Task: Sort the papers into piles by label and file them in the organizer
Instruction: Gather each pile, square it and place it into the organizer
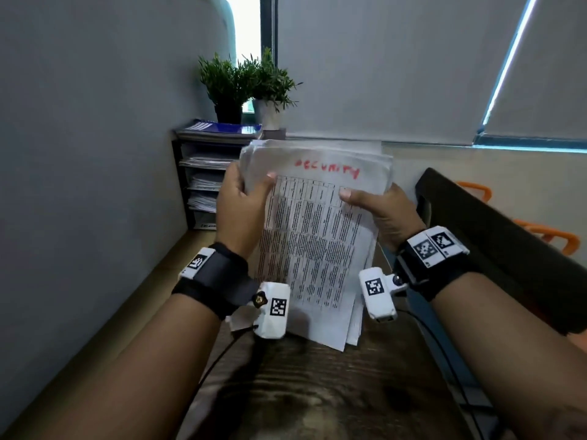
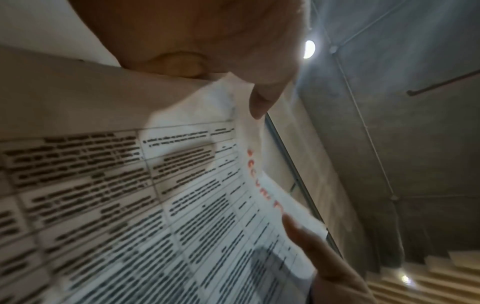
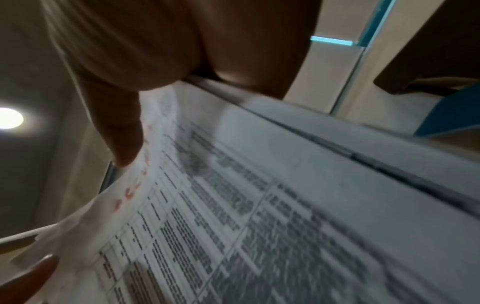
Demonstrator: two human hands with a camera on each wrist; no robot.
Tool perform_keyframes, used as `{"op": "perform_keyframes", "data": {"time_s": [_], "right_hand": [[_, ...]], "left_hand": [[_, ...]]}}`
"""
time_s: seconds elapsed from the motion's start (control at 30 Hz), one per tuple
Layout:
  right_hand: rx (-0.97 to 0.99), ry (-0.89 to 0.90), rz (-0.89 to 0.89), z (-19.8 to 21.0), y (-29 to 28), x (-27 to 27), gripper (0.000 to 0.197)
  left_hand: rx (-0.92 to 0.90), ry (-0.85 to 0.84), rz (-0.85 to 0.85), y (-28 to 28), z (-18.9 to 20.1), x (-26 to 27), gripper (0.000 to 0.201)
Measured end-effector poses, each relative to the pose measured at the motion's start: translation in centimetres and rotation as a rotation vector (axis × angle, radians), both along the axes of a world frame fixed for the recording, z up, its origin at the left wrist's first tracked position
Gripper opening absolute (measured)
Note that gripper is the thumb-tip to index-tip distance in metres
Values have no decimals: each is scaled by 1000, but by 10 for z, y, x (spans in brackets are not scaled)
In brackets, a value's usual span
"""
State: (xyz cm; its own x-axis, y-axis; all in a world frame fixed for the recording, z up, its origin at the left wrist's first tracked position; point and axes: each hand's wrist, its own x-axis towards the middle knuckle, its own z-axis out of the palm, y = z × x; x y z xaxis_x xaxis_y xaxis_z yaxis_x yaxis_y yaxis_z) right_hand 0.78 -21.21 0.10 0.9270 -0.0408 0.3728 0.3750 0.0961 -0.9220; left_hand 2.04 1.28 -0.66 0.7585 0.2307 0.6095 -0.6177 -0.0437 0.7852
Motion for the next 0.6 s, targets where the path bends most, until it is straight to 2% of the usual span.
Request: {"op": "perform_keyframes", "data": {"time_s": [0.13,0.3,0.4,0.47,0.53,0.6], "right_hand": [[35,33,53,-13,-5,-1,46],[2,93,32,-30,-5,-2,45],[8,51,-40,-10,4,-5,36],[14,-10,-96,16,10,-7,38],[29,-96,-135,42,11,-6,38],[52,-179,-137,60,10,-6,36]], "left_hand": [[-11,18,-46,5,-23,1,34],[-50,192,-98,6,-52,7,29],[50,129,12,-1,-27,9,35],[109,46,95,-2,7,7,29],[75,-95,64,3,41,3,24],[23,-198,1,12,55,-1,31]]}}
